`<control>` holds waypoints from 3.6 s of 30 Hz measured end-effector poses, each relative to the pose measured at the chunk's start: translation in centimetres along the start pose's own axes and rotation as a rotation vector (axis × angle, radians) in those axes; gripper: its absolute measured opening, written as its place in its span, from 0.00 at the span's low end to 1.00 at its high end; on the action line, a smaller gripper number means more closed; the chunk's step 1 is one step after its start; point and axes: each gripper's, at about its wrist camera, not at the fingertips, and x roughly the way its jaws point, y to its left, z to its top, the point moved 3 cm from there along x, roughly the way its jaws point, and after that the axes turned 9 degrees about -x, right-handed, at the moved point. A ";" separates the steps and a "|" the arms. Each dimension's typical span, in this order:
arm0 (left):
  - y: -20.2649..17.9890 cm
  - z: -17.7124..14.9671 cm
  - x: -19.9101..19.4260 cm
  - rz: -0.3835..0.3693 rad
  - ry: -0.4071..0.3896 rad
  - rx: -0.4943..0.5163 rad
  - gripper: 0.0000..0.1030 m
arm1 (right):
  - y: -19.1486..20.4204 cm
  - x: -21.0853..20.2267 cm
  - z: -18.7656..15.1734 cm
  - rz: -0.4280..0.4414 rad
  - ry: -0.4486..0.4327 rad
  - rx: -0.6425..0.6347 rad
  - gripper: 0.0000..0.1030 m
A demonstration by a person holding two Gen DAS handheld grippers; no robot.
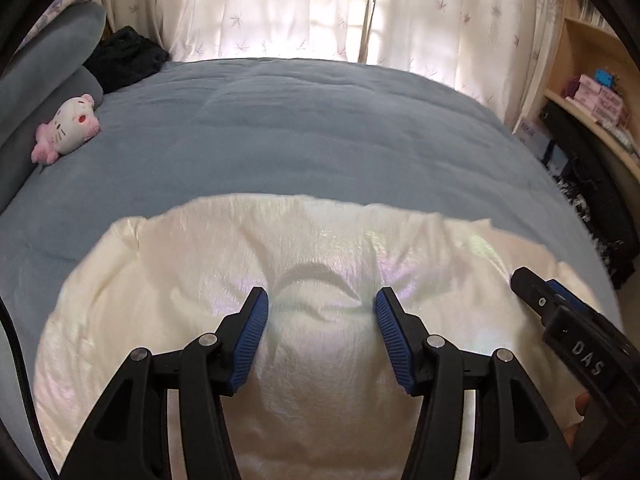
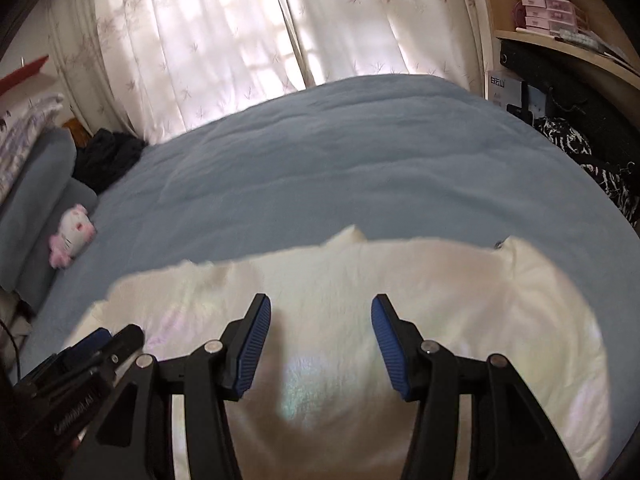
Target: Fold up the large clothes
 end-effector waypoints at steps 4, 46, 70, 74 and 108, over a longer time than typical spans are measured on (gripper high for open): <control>-0.6 -0.5 1.9 0.023 0.000 0.041 0.55 | -0.4 2.1 -0.8 0.009 0.011 0.019 0.52; 0.0 1.6 8.0 0.042 0.100 0.133 0.61 | -0.5 8.7 0.0 -0.004 0.080 -0.035 0.57; 8.7 7.3 10.2 0.164 0.065 0.034 0.61 | -13.9 9.3 0.6 0.020 0.094 0.149 0.52; 9.2 7.3 10.0 0.154 0.072 0.016 0.61 | -13.9 9.2 0.5 0.024 0.100 0.157 0.52; 11.4 1.3 -12.8 0.023 0.088 -0.043 0.62 | 1.3 -8.4 2.0 0.192 -0.047 -0.016 0.52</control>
